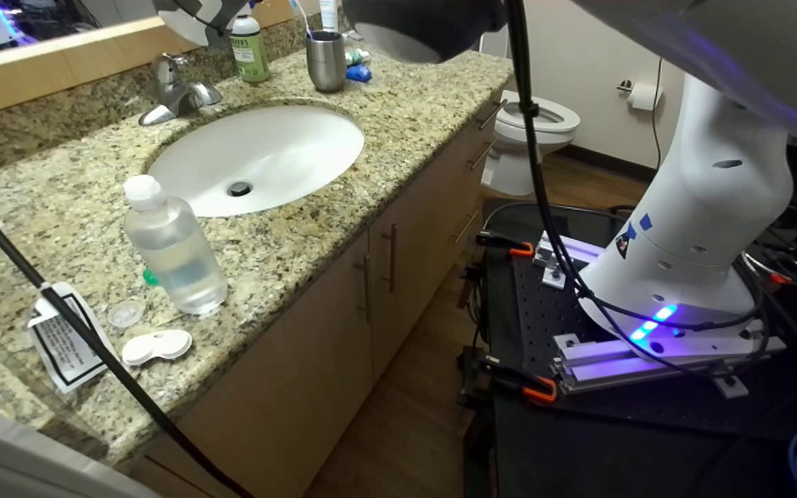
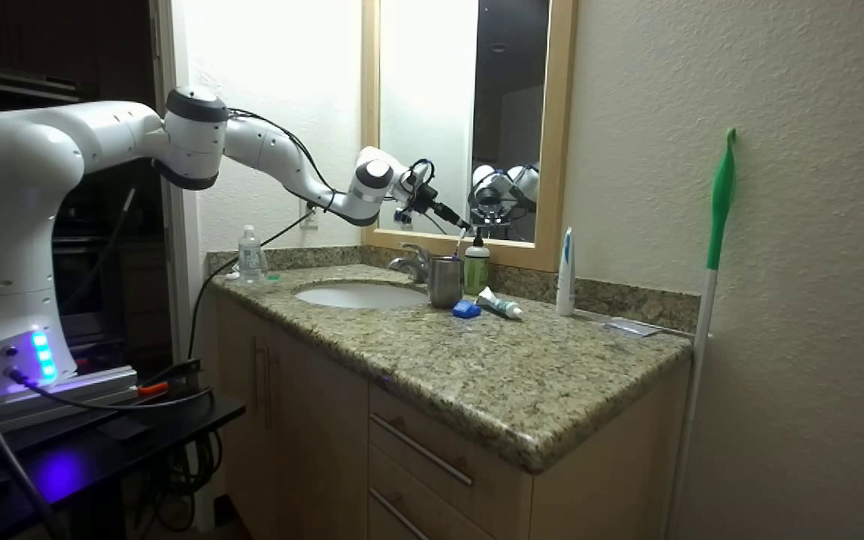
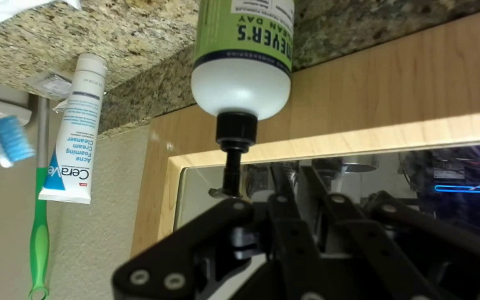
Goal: Move the pump bottle to the right
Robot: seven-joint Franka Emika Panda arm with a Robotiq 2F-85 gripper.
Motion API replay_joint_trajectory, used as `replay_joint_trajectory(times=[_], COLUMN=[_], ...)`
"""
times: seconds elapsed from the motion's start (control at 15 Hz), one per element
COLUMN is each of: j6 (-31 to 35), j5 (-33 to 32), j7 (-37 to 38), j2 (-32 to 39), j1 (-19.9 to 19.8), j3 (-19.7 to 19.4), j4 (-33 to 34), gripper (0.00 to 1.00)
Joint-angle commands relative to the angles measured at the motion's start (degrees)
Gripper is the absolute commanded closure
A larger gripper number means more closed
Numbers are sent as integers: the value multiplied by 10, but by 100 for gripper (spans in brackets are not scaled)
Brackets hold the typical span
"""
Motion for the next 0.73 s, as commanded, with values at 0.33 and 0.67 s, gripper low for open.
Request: replay_joint_trajectory(times=[0.33,0.67], j6=[-79,-72], j5=[50,79], j7=[-63,-102], j2=[-109,-145], j1=[-15,-6], j3=[59,63], j4=[23,26], gripper=[57,47])
